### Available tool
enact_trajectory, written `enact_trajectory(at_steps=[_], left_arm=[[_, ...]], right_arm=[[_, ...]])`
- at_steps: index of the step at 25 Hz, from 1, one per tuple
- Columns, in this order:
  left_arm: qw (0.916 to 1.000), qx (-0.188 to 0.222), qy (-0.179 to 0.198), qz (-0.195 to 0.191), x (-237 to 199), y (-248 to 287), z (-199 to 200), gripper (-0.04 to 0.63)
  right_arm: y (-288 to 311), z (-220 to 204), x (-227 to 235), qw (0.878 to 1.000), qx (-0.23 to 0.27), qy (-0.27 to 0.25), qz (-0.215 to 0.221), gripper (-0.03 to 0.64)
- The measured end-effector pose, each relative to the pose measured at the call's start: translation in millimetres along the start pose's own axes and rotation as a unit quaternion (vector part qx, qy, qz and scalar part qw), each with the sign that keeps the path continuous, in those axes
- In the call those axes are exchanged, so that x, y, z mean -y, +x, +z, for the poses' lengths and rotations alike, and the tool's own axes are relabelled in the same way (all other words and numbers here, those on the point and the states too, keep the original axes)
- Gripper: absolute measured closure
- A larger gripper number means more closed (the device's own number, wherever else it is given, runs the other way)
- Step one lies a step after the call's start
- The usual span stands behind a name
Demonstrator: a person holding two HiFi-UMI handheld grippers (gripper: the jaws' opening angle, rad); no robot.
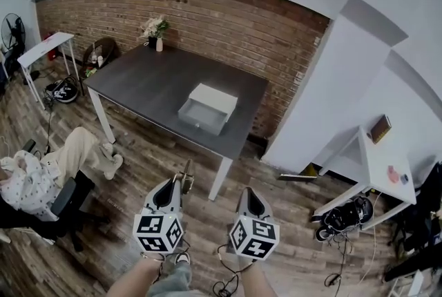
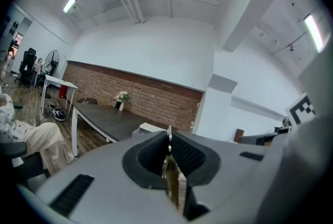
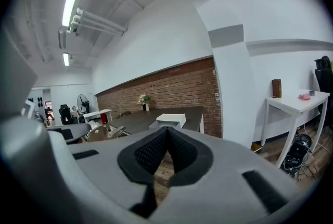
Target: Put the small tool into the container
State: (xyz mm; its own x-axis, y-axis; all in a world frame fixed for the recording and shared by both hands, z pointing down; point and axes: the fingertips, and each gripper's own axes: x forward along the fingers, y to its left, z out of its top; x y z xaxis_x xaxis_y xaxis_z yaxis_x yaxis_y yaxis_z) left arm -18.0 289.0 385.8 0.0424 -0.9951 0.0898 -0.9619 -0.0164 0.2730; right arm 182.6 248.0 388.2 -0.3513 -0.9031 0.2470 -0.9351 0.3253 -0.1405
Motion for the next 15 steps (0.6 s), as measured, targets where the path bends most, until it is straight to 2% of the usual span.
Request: enact_trajectory(at_steps=[9, 15], left_arm=[[0.9998, -0.002, -0.009, -0.020, -41, 89, 20, 0.575], [0.9994, -0.009, -0.014, -0.032, -60, 129, 26, 0.575]], right_arm=[[89, 24, -18, 1.000, -0.001, -0.015, -0.006, 0.615], [126, 39, -19, 1.000, 0.000, -0.017, -0.021, 0.615]])
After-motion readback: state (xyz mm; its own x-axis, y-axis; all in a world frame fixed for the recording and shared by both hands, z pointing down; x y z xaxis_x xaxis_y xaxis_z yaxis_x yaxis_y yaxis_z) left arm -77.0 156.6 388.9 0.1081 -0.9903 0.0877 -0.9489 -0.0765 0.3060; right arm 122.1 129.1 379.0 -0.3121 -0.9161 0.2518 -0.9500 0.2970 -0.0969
